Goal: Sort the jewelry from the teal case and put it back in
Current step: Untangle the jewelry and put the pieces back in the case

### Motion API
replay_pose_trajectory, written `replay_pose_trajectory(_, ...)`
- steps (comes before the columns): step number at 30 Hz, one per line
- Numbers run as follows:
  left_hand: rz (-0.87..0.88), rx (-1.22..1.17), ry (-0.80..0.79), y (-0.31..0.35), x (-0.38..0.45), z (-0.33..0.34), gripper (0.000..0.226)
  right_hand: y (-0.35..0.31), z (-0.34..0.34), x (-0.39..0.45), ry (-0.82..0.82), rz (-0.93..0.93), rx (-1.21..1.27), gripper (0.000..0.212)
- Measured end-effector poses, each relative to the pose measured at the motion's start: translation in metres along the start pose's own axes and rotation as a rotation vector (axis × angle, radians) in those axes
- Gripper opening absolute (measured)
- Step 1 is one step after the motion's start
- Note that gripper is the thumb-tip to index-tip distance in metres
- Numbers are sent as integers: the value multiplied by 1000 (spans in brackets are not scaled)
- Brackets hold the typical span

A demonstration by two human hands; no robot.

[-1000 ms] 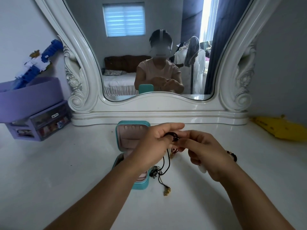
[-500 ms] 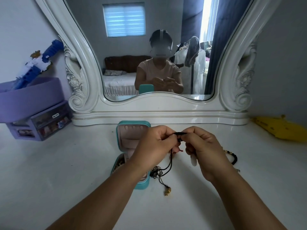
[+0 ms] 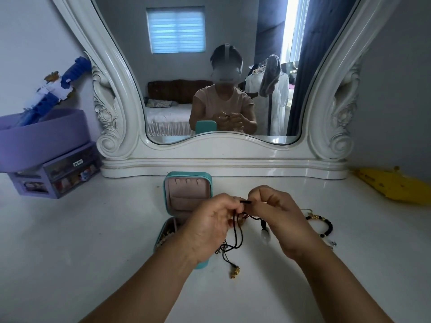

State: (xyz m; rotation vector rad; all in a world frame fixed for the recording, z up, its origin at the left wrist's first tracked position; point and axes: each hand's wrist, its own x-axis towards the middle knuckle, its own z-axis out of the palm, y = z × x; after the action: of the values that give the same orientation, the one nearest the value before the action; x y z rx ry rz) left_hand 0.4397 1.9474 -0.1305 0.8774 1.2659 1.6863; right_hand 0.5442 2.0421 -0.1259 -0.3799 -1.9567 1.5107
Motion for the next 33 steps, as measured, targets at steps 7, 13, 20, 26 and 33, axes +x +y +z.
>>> replay_pose_trajectory(7, 25, 75, -36, 7, -6, -15, 7, 2, 7, -2, 140, -25, 30, 12)
replay_pose_trajectory(13, 95, 131, 250, 11, -10, -37, 15, -6, -14, 4, 221, 134, 298, 11)
replay_pose_trajectory(20, 120, -253, 444, 23, -5, -58, 31, -3, -24, 4, 216, 180, 221, 12)
replay_pose_trajectory(26, 65, -389, 264, 24, -14, -60, 20, -3, -15, -1, 123, 225, 243, 14)
replay_pose_trajectory(33, 395, 777, 577, 12, -18, -25, 43, -12, 5, -5, 53, 167, 193, 40)
